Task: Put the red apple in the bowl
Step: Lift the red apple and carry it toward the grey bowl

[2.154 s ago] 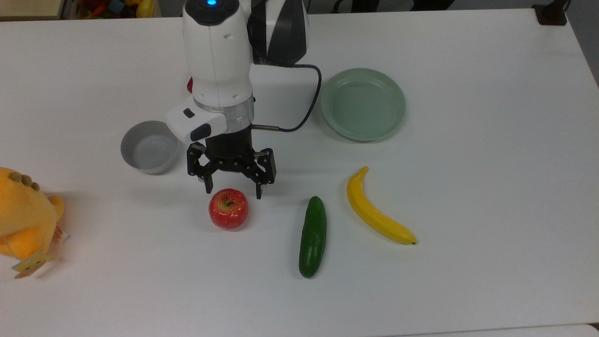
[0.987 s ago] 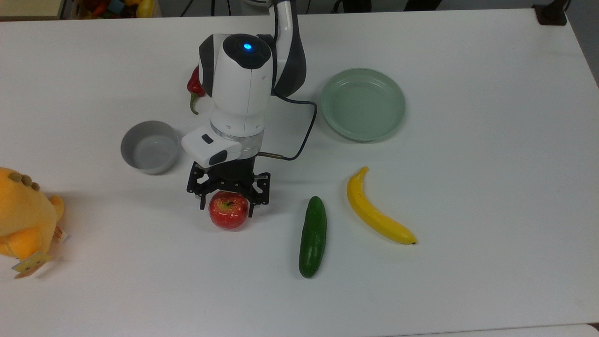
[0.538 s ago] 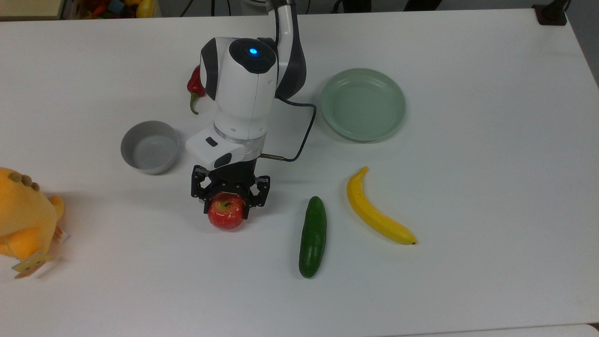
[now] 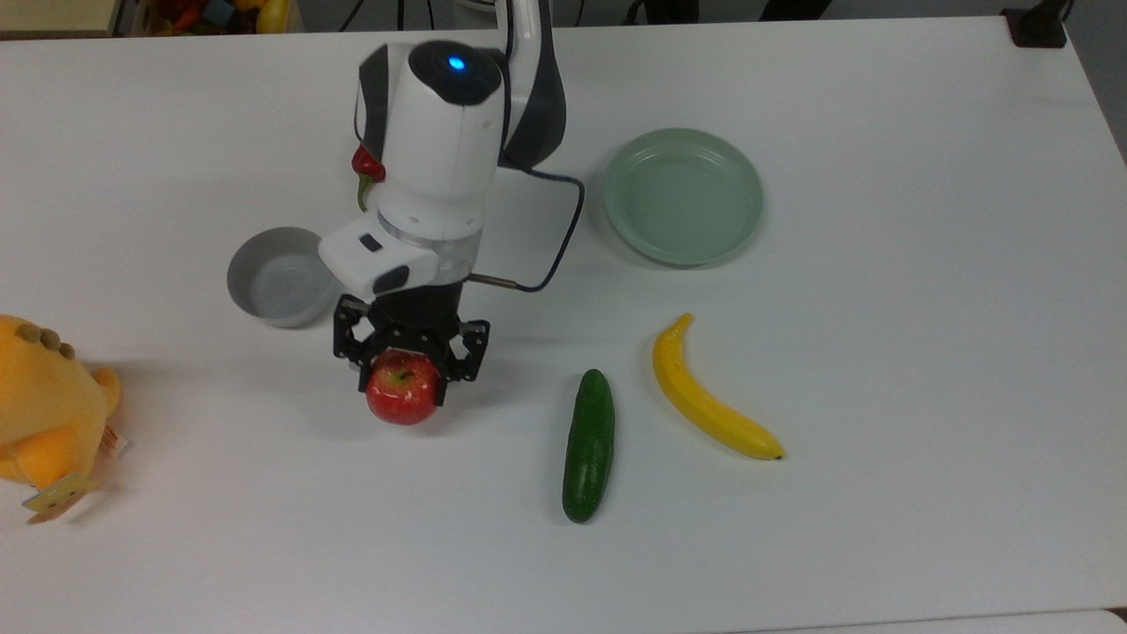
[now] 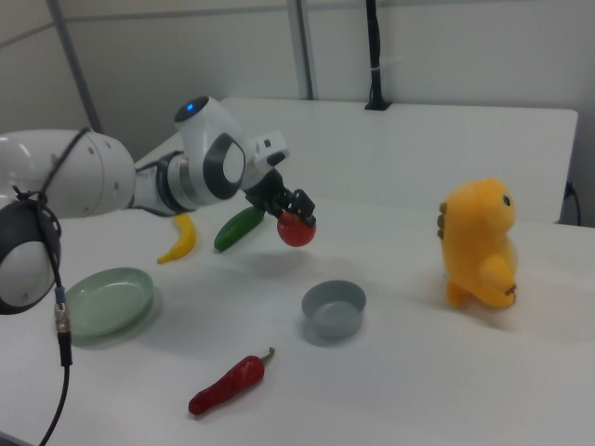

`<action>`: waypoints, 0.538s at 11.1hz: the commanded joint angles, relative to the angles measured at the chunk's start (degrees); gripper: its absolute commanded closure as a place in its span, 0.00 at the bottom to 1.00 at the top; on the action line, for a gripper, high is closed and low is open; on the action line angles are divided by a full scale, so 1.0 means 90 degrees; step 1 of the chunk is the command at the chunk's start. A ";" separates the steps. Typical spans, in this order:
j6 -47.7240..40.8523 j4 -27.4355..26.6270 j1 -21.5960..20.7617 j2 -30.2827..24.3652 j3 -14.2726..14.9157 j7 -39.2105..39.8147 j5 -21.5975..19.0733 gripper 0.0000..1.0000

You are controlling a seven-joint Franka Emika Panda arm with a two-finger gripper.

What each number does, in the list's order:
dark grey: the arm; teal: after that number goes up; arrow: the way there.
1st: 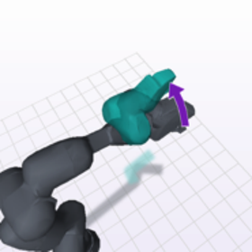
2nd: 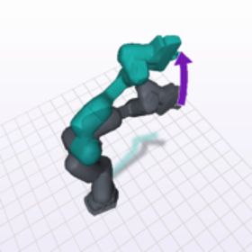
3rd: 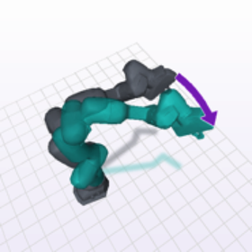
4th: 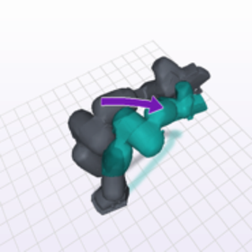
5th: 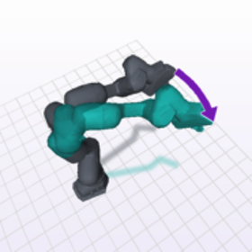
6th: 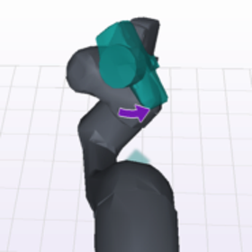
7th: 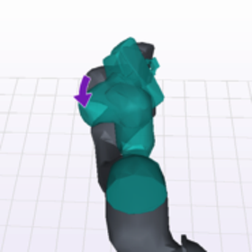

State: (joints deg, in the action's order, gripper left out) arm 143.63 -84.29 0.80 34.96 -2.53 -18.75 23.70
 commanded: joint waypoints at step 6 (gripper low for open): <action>-0.1885 -0.0545 0.0136 -0.1939 -0.0042 0.0031 -0.0894 0.93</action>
State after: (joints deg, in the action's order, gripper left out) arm 129.08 -84.73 1.36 22.53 -2.54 -18.77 17.86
